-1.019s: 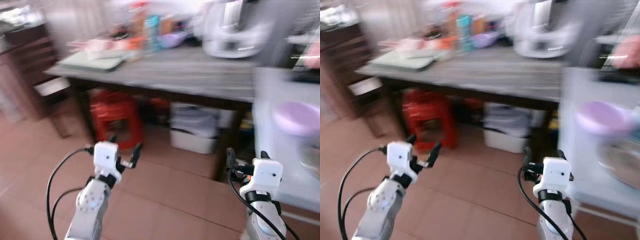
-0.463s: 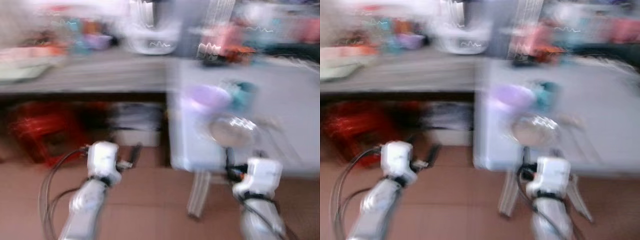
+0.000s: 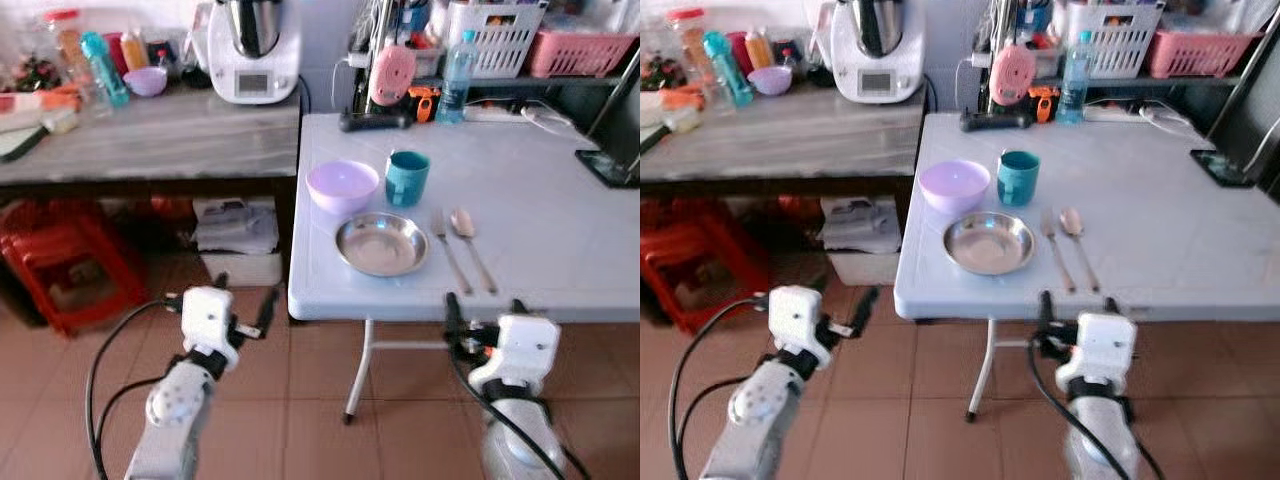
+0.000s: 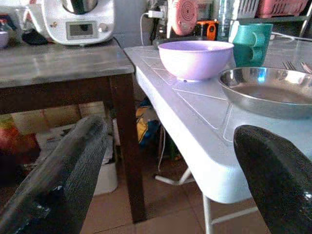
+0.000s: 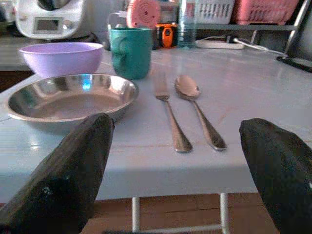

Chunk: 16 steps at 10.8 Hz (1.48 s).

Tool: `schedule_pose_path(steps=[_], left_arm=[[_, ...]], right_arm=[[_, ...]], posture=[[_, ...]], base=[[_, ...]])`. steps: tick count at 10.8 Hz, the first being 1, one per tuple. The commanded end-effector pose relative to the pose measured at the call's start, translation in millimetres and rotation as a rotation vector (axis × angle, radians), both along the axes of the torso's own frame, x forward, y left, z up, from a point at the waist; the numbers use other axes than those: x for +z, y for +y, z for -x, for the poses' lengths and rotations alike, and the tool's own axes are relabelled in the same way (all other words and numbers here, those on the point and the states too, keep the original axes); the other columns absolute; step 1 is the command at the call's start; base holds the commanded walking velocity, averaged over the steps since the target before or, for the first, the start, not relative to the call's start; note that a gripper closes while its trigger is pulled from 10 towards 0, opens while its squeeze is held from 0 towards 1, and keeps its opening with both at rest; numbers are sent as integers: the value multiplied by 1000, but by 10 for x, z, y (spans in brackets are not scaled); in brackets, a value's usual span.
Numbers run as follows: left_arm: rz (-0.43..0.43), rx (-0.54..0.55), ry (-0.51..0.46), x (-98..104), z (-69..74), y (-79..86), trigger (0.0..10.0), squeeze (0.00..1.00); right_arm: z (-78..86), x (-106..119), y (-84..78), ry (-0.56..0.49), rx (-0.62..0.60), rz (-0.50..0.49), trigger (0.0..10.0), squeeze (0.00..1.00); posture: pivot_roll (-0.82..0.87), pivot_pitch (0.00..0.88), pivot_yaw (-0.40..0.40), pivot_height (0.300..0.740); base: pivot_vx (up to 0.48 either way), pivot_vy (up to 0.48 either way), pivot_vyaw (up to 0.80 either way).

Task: Setting the table

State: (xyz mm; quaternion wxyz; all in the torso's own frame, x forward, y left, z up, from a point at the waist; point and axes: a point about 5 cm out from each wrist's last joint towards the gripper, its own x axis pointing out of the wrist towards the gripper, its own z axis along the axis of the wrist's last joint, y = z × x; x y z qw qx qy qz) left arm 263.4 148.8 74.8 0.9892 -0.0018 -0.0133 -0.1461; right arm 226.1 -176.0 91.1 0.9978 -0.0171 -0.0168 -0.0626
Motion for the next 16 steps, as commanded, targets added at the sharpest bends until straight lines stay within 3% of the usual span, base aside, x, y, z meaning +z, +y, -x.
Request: schedule_pose_path(steps=[1,3,6,16], left_arm=[[-20,4,-11,33,-30,32,10000,0],[-36,6,-8,36,-46,28,10000,0],[8,-28,-5,65,-62,20,10000,0],[29,-99,6,35,-17,-26,10000,0]], right_arm=[[-18,32,15,-14,10,-3,10000,0],[-22,31,42,-16,28,-14,10000,0],[-9,21,61,-15,30,-27,10000,0],[-11,48,42,-23,47,-10,10000,0]], posture=[[6,0,44,740],[9,0,53,740],[8,0,58,740],[-1,0,58,740]], base=[[0,0,0],[0,0,0],[0,0,0],[306,0,0]])
